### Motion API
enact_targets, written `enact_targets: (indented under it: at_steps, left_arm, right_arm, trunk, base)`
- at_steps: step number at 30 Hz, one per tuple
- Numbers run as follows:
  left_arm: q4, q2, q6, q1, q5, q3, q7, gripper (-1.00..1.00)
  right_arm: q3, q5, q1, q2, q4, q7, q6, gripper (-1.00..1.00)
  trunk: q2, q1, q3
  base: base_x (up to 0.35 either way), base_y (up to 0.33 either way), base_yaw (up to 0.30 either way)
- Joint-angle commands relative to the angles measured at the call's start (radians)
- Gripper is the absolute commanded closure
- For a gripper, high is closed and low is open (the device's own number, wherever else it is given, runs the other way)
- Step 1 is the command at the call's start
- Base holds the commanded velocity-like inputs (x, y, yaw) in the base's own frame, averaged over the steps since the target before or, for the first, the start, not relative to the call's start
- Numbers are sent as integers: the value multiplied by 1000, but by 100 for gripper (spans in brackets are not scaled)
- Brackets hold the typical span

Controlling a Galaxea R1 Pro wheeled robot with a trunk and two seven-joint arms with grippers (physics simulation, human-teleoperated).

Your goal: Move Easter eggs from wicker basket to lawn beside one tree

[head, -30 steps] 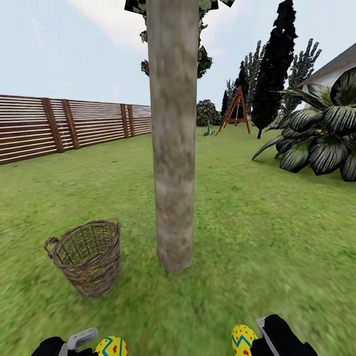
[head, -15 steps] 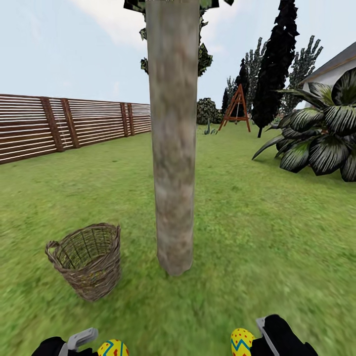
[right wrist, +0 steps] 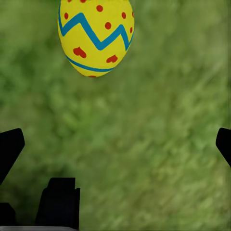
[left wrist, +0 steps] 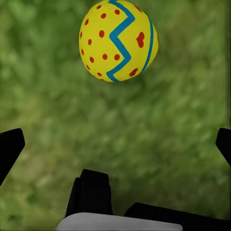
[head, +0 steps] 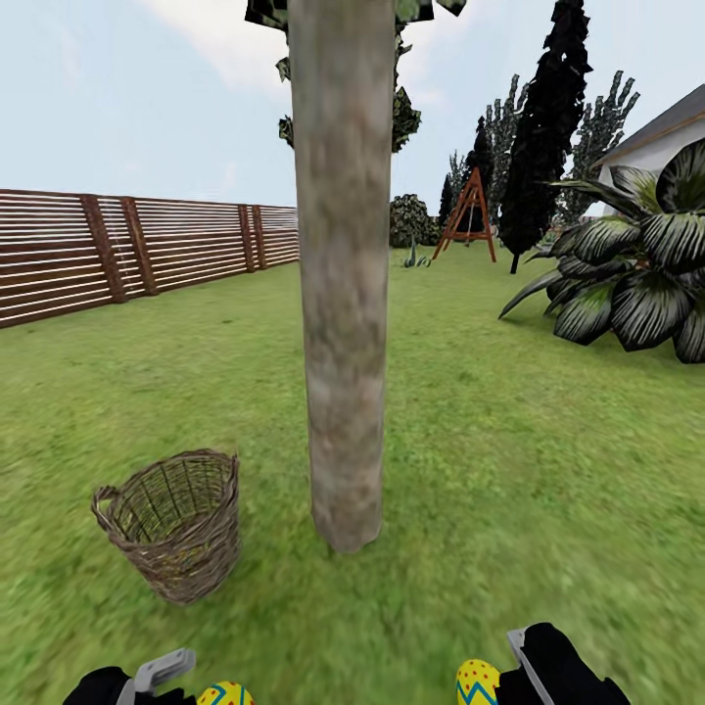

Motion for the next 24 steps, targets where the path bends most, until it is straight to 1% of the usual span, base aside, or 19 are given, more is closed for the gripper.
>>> enact_targets:
  at_steps: [1, 4, 6, 17, 24]
  left_arm:
    - [-3, 0, 4, 0, 5, 2, -3, -100]
    - [-1, 0, 4, 0, 5, 2, -6, -100]
    - [-1, 0, 4, 0, 4, 2, -6, -100]
    - [-2, 0, 5, 0, 6, 1, -8, -100]
    - [-4, 2, 4, 0, 9, 4, -8, -100]
  right_arm:
    - [3, 11, 0, -1, -1, 8, 5, -100]
    - [3, 11, 0, 0, -1, 8, 5, -100]
    - [3, 11, 0, 0, -1, 8, 5, -100]
    - [3, 11, -1, 0, -1, 8, 5, -100]
    - [3, 11, 0, 0, -1, 8, 5, -100]
  trunk:
    - [0, 0, -1]
    - [0, 0, -1]
    - [0, 0, -1]
    - [0, 0, -1]
    - [0, 0, -1]
  base:
    - [0, 0, 0]
    - [0, 0, 0]
    - [-140, 81, 0]
    - [-283, 175, 0]
    - [-277, 223, 0]
